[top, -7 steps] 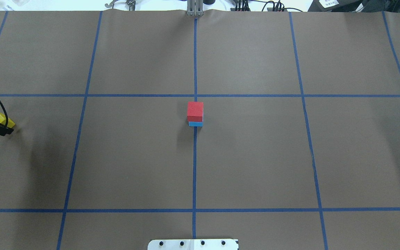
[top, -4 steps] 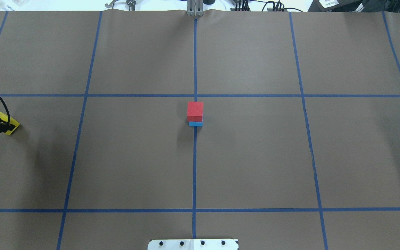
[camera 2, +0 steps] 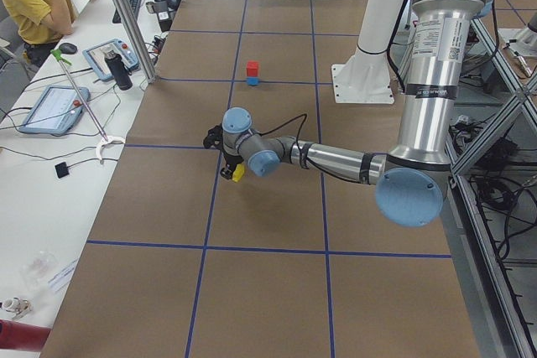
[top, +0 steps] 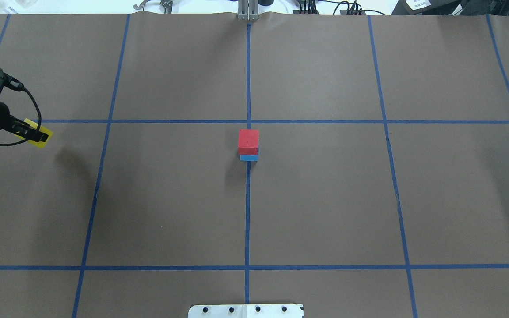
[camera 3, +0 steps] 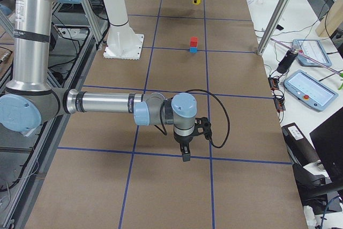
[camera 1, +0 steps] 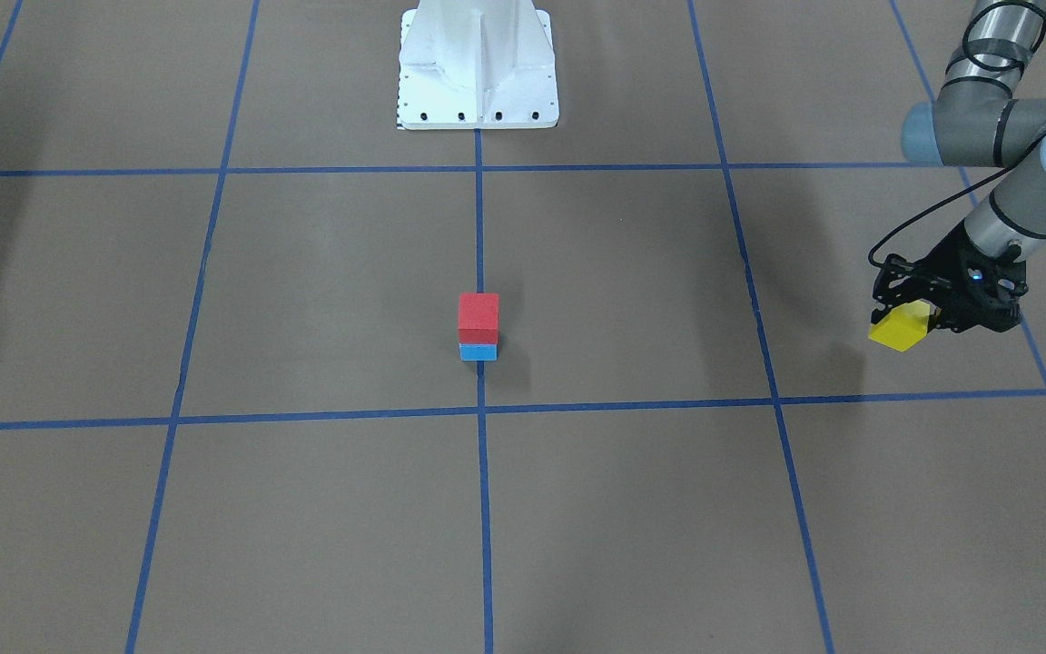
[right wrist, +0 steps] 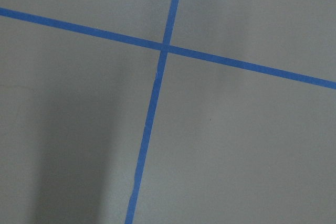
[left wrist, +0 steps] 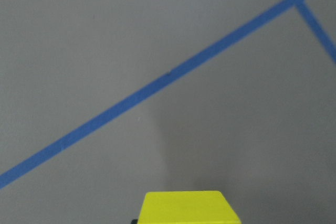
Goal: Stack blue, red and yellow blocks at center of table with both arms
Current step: 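Carry the yellow cube with the left gripper above the red cube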
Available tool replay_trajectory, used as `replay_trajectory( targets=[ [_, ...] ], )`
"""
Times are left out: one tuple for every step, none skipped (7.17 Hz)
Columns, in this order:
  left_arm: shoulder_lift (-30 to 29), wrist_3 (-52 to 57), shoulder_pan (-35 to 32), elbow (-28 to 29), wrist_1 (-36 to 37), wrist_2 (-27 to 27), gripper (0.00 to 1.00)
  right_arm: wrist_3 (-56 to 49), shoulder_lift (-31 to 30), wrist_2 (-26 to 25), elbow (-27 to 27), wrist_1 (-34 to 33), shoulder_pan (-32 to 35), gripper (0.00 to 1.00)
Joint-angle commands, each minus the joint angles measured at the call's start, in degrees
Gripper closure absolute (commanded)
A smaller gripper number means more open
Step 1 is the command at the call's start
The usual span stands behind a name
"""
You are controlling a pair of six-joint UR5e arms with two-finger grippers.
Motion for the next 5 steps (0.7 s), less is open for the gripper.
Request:
replay_trajectory(
  targets=[
    [-9.80, -7.90, 0.93, -0.53, 9.10, 0.36, 1.00, 0.00, 0.00, -0.03, 0.07, -0.07, 0.00, 0.00],
    [-14.19, -11.49, 2.06, -0.53, 12.54, 0.54, 1.00, 0.00, 0.00, -0.03, 0.16, 0.02, 0.00, 0.00],
    [-18.68, -16.57, 4.34, -0.53, 15.97, 0.71, 1.00, 0.00, 0.00, -0.03, 0.25, 0.02, 0.00, 0.00],
    [-23.33, -21.32, 6.88, -0.53, 19.83, 2.80, 1.00, 0.00, 0.00, -0.03, 0.16, 0.02, 0.00, 0.00],
    [-27.99, -25.37, 9.43, -0.45, 23.96, 3.87, 1.00, 0.00, 0.00, -0.03, 0.16, 0.02, 0.00, 0.00]
  ],
)
